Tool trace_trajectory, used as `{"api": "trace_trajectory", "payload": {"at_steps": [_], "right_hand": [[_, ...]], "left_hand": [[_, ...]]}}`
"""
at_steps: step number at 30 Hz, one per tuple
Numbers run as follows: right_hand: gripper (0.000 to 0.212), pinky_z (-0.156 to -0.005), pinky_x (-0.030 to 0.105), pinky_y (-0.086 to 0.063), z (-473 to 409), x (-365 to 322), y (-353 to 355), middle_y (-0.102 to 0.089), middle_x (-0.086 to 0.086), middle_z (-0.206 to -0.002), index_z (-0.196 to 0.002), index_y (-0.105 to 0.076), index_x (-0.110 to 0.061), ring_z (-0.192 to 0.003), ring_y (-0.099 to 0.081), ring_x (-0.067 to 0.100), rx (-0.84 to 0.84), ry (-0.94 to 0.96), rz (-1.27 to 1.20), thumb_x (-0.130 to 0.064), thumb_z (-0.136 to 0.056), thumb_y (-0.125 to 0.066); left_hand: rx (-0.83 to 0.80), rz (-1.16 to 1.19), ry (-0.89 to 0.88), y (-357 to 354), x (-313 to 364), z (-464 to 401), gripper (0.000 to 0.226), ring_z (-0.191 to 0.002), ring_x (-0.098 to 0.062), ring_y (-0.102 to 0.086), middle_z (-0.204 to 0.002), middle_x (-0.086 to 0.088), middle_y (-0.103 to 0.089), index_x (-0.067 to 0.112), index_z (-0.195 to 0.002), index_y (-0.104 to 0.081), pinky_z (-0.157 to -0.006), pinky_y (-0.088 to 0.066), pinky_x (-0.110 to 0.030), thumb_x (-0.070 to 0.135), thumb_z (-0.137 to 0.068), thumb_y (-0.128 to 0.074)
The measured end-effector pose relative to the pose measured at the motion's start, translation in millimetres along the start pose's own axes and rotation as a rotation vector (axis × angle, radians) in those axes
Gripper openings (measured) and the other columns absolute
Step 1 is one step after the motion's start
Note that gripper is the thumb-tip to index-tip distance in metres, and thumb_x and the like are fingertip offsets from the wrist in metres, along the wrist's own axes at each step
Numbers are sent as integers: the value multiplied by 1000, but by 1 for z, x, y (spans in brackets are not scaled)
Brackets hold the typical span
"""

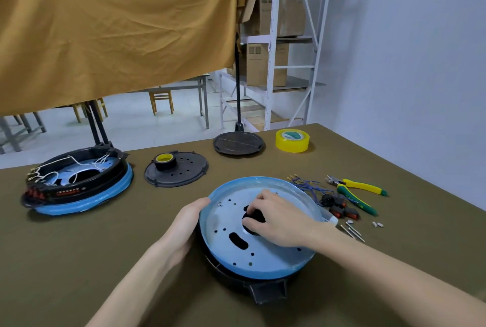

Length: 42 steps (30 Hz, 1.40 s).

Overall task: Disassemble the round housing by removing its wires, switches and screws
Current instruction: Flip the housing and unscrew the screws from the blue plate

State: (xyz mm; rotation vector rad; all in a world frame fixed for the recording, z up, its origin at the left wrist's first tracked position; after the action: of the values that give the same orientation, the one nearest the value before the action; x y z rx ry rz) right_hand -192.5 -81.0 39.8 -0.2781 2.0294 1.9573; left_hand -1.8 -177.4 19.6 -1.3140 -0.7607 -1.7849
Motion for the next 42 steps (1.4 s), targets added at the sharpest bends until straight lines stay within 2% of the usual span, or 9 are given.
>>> {"api": "trace_trajectory", "payload": {"at_steps": [8, 12, 16, 20, 25, 30, 32, 37, 42], "right_hand": [[19, -81, 36, -48, -24, -14, 8, -61, -4, -98, -99, -66, -19, -92, -57, 15, 247, 35, -61, -38, -98, -60], [26, -67, 30, -40, -58, -32, 1, -62, -10, -89, -106, -70, -20, -83, -54, 12, 154, 108, -14, -43, -94, -65], [15, -64, 27, -36, -75, -35, -9, -54, -16, -78, -92, -73, -21, -79, -51, 10, 191, 160, -6, -36, -93, -68], [12, -66, 31, -37, -79, -36, -10, -56, -9, -88, -92, -65, -20, -83, -52, 15, 136, 237, 106, -29, -97, -61], [11, -73, 31, -37, -78, -34, -13, -62, 1, -106, -101, -60, -16, -88, -49, 16, 127, 264, 118, -25, -102, -53], [10, -73, 34, -37, -81, -35, -11, -61, 2, -105, -99, -54, -16, -89, -51, 20, 129, 290, 93, -22, -104, -48], [11, -78, 38, -42, -81, -32, -5, -59, 0, -102, -99, -54, -16, -92, -53, 22, 149, 284, 50, -22, -106, -48], [11, -67, 22, -48, -71, -18, 3, -63, -6, -84, -98, -63, -12, -73, -60, 10, 251, 167, -343, -17, -103, -55], [7, -58, 27, -56, -42, 7, 20, -73, 15, -75, -89, -68, 1, -62, -67, 23, 315, -96, -1129, 1, -94, -64]], "left_hand": [[33, -70, -112, -3, -2, -6, 31, -98, -24, -77, -104, -3, -81, 23, -106, -79, -88, -58, -39, 20, -105, -48], [-5, -81, -77, 0, -5, -8, 32, -98, -26, -77, -104, -8, -80, 19, -109, -78, -86, -57, -38, 11, -100, -49], [-47, -131, -39, 7, -5, -12, 32, -89, -30, -76, -103, -18, -79, 7, -107, -76, -81, -57, -39, 3, -92, -48], [-41, -219, -67, 11, -3, -17, 35, -99, -39, -73, -102, -20, -78, 3, -104, -76, -88, -57, -44, -3, -87, -47], [13, -337, -118, 9, 0, -21, 32, -75, -26, -68, -95, -24, -76, -1, -101, -74, -71, -49, -34, -2, -88, -44], [32, -359, -82, 13, 0, -24, 33, -76, -27, -63, -91, -28, -73, -9, -105, -68, -74, -47, -37, -4, -87, -41], [39, -370, -74, 13, 0, -24, 31, -75, -25, -59, -83, -19, -68, -10, -103, -66, -74, -44, -36, -3, -87, -41], [61, -411, -64, 9, 4, -22, 28, -73, -21, -52, -81, -10, -57, 13, -89, -64, -73, -39, -34, -3, -84, -41], [96, -410, -37, 11, 4, -23, 29, -68, -23, -59, -78, -14, -64, -5, -94, -69, -67, -46, -33, -3, -83, -43]]}}
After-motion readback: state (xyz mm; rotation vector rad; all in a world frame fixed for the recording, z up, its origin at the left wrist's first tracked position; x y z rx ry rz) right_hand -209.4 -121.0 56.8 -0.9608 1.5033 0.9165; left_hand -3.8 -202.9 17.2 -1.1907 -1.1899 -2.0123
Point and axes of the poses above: each hand's wrist, its own z-axis away from the middle knuckle, its own y-axis out of the back of the hand, x = y × z, the point moved 2 cm from there along -z, towards the middle knuckle
